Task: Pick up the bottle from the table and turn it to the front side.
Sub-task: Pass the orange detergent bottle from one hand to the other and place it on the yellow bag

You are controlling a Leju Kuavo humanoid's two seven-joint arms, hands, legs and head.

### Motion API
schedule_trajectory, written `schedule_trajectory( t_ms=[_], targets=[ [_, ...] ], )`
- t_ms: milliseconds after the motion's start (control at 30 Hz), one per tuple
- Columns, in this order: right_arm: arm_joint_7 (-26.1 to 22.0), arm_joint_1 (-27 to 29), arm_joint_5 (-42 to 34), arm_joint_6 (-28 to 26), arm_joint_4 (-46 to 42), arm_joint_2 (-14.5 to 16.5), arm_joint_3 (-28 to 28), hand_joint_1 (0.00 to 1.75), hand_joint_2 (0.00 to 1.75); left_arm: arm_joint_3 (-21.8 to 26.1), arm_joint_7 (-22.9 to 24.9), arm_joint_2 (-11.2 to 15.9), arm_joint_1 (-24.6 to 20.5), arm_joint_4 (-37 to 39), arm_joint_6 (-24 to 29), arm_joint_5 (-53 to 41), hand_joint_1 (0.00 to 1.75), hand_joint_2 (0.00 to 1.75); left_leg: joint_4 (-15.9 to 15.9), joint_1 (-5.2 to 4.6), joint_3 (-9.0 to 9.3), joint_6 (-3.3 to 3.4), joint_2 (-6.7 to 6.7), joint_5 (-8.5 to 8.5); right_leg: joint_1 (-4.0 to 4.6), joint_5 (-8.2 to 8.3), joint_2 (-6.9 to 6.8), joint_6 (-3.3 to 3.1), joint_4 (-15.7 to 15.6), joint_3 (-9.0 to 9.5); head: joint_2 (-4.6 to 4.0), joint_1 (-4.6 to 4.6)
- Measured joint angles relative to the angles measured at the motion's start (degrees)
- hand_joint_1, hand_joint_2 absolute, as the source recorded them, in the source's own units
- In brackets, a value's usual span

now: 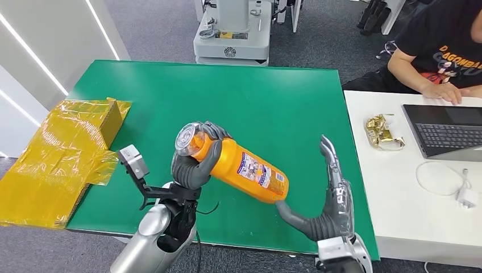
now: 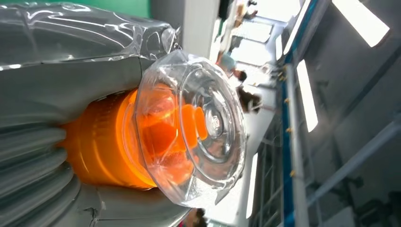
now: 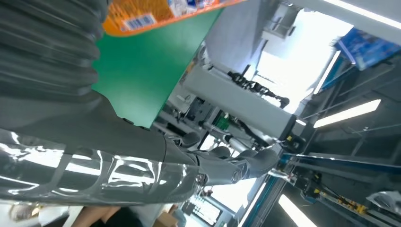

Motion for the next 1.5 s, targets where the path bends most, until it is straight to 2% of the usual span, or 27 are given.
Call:
schedule_trajectory(
  t_ms=[267, 400, 500, 700, 833, 967, 1033, 1133, 1267, 1400, 1500],
  targets=[
    [-2.72, 7.39, -1.54, -3.34, -11.16, 1.25, 0.98, 0.00, 1.75, 1.96, -1.69, 0.28, 1.69, -3.57, 3.19, -6.02, 1.75, 1.75, -0.03, 0.00, -0.03, -0.04, 0.01, -0.03, 0.00, -0.03, 0.02, 0.01, 0.00, -0.02, 0.00, 0.00],
    [-3.28, 9.58, 0.26, -4.12, -15.34, 1.32, 1.71, 0.00, 1.75, 3.71, -4.24, 1.56, 2.21, -6.38, 3.33, -15.13, 1.75, 1.75, -0.03, 0.00, -0.01, -0.04, 0.02, -0.03, 0.00, -0.03, 0.02, 0.01, 0.00, -0.01, 0.00, 0.00],
    [-3.94, 11.23, 0.67, -4.35, -17.45, 1.33, 1.81, 0.00, 1.75, 5.18, -3.15, 3.18, 2.94, -8.19, 4.00, -25.81, 1.75, 1.75, -0.04, 0.01, -0.01, -0.04, 0.04, -0.02, 0.00, -0.03, 0.04, 0.01, 0.01, -0.01, 0.00, -0.01],
    [-5.46, 13.42, -0.89, -3.88, -19.07, 1.33, 1.81, 0.00, 1.75, 9.42, -0.37, 7.77, 5.03, -11.45, 5.97, -42.09, 1.75, 1.75, -0.06, 0.01, 0.01, -0.04, 0.06, -0.02, 0.01, -0.03, 0.06, 0.00, 0.02, -0.02, 0.00, 0.00],
    [-6.32, 14.14, -1.88, -2.95, -19.47, 1.33, 1.81, 0.00, 1.75, 11.13, 2.96, 12.27, 5.27, -12.12, 8.92, -54.78, 1.75, 1.75, -0.07, 0.02, 0.03, -0.05, 0.08, -0.02, 0.01, -0.04, 0.08, -0.01, 0.03, -0.02, 0.00, 0.00],
    [-6.63, 14.65, -2.21, -2.52, -19.77, 1.33, 1.81, 0.00, 1.75, 12.55, 4.40, 16.20, 5.23, -12.13, 10.79, -60.77, 1.75, 1.75, -0.07, 0.02, 0.04, -0.05, 0.07, -0.02, 0.01, -0.04, 0.07, -0.01, 0.03, -0.03, 0.00, -0.01],
    [-6.74, 14.77, -2.37, -2.44, -19.85, 1.33, 1.80, 0.00, 1.75, 12.86, 4.88, 17.62, 5.16, -12.12, 14.24, -65.02, 1.75, 1.75, -0.07, 0.02, 0.03, -0.05, 0.08, -0.02, 0.01, -0.04, 0.08, -0.01, 0.03, -0.02, 0.00, 0.01],
    [-6.94, 15.21, -2.51, -2.67, -20.07, 1.32, 1.79, 0.00, 1.75, 13.25, 5.98, 20.12, 4.53, -11.78, 22.38, -74.19, 1.75, 1.75, -0.07, 0.01, 0.04, -0.05, 0.11, -0.02, 0.01, -0.04, 0.12, -0.01, 0.02, -0.03, 0.00, 0.00],
    [-7.28, 15.90, -2.54, -4.73, -20.33, 1.07, 1.82, 0.00, 1.75, 13.28, 10.32, 24.25, 2.08, -9.21, 28.87, -89.91, 1.75, 1.75, -0.07, 0.02, 0.04, -0.05, 0.09, -0.02, 0.01, -0.04, 0.09, -0.01, 0.01, -0.04, 0.00, 0.00],
    [-7.75, 16.71, -3.38, -6.04, -20.41, 0.28, 1.89, 0.00, 1.75, 12.89, 13.51, 27.23, -0.86, -5.28, 29.86, -98.22, 1.75, 1.75, -0.07, 0.01, 0.07, -0.05, 0.19, -0.01, 0.01, -0.02, 0.19, -0.03, 0.03, -0.05, 0.00, 0.00],
    [-8.28, 16.90, -4.13, -6.42, -20.41, -0.18, 1.98, 0.00, 1.75, 11.64, 14.99, 28.73, -2.85, -1.98, 27.43, -100.79, 1.75, 1.75, -0.07, 0.01, 0.08, -0.06, 0.20, 0.00, 0.01, -0.01, 0.21, -0.03, 0.03, -0.04, 0.00, 0.00]
  ],
)
